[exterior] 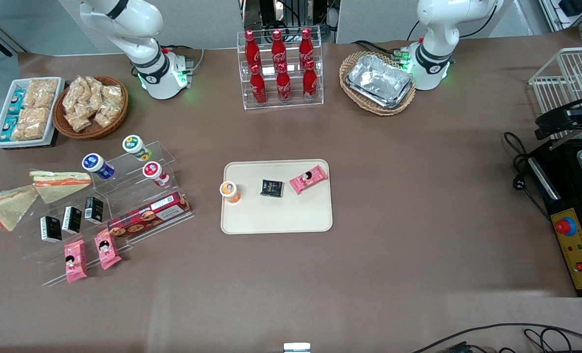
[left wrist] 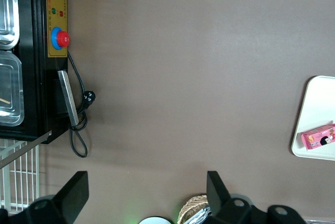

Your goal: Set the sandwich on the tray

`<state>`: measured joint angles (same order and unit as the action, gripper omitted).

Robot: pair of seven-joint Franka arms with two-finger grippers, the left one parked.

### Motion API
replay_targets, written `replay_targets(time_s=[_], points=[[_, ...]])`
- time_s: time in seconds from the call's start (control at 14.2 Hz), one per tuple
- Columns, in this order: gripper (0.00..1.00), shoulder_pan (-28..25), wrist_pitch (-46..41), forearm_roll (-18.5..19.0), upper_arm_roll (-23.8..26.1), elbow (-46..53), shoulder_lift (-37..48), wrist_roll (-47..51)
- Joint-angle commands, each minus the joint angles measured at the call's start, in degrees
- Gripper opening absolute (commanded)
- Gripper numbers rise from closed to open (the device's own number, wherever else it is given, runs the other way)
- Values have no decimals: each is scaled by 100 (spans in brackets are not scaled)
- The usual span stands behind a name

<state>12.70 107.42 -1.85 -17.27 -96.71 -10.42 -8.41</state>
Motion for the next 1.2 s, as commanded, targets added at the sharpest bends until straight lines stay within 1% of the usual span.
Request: replay_targets(time_s=[0.0,0.21,0.49,0.77,0.91,0.98,1.13], points=[[100,215,489,-43,31,-32,-302,-231],[100,215,867,-52,31,-259,-417,-249],[100,215,1193,-263,31,-567,-426,-249],[100,241,1474,-298,39,-822,-417,-284],[100,303,1553,-709,31,-849,-495,-599],[100,303,1580,-842,22,-849,-548,-783],[100,303,1685,-852,22,-849,-584,-838]])
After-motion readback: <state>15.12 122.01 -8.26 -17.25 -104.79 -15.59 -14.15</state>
